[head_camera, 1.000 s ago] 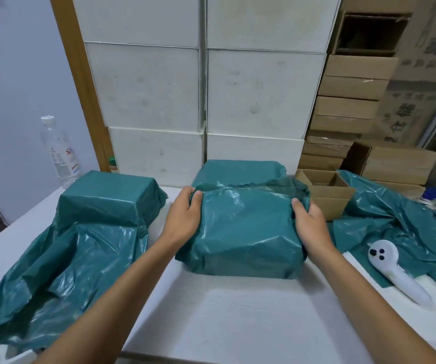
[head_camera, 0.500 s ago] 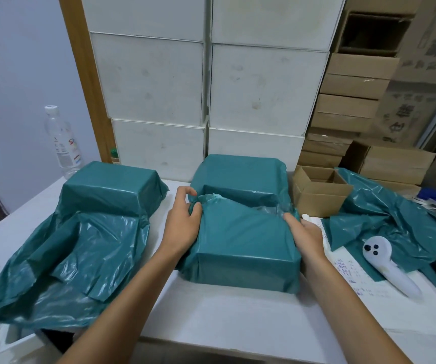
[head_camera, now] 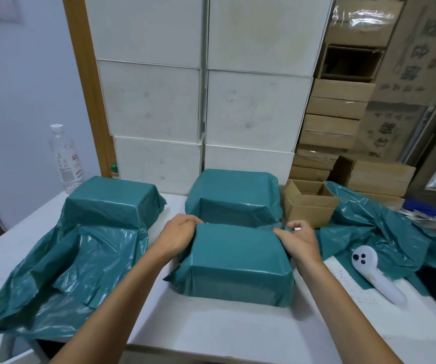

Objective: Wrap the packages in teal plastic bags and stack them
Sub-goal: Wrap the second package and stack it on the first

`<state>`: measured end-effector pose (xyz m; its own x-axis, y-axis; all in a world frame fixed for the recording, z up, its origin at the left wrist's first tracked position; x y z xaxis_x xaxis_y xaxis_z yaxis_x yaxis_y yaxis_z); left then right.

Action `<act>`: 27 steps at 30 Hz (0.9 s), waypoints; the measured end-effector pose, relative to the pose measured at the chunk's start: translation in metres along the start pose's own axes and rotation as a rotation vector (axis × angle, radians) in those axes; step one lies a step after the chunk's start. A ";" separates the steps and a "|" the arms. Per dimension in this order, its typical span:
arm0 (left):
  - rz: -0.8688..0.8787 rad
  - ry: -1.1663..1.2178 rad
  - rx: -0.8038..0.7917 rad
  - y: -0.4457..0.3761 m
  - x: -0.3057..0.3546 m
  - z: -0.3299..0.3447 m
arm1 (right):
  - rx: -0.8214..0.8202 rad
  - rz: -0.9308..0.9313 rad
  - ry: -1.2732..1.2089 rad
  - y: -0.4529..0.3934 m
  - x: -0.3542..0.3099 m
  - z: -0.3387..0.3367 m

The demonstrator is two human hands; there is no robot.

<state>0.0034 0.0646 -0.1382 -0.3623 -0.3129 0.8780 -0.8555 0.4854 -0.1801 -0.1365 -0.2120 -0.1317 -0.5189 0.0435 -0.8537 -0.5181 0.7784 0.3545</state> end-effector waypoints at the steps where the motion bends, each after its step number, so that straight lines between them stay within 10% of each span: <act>1: -0.005 -0.021 -0.010 0.001 0.005 -0.001 | 0.047 -0.052 0.058 0.001 -0.005 -0.004; 7: 0.453 -0.701 0.209 0.012 0.073 -0.006 | 0.367 -0.470 0.289 0.029 -0.043 -0.016; 11: 0.574 -0.617 -0.056 0.024 0.101 0.037 | 0.207 -0.799 0.327 0.071 -0.064 0.015; 16: 0.426 -0.653 -0.208 0.020 0.078 0.050 | -0.117 -0.611 0.582 0.058 -0.037 0.052; 27: 0.113 -0.055 -0.057 0.008 0.029 0.027 | -0.426 -0.097 -0.141 0.030 0.014 0.033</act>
<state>-0.0243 0.0376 -0.1263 -0.4765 -0.2969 0.8275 -0.7862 0.5651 -0.2500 -0.1366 -0.1676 -0.1454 -0.3719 0.0904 -0.9239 -0.8086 0.4574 0.3702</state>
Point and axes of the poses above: each hand's wrist, its own y-axis away from the middle knuckle, its own z-axis out of the palm, x = y × z, the point moved 6 cm from there along -y, towards the middle knuckle, and after that the axes turned 14 degrees about z, right-handed, at the moved point
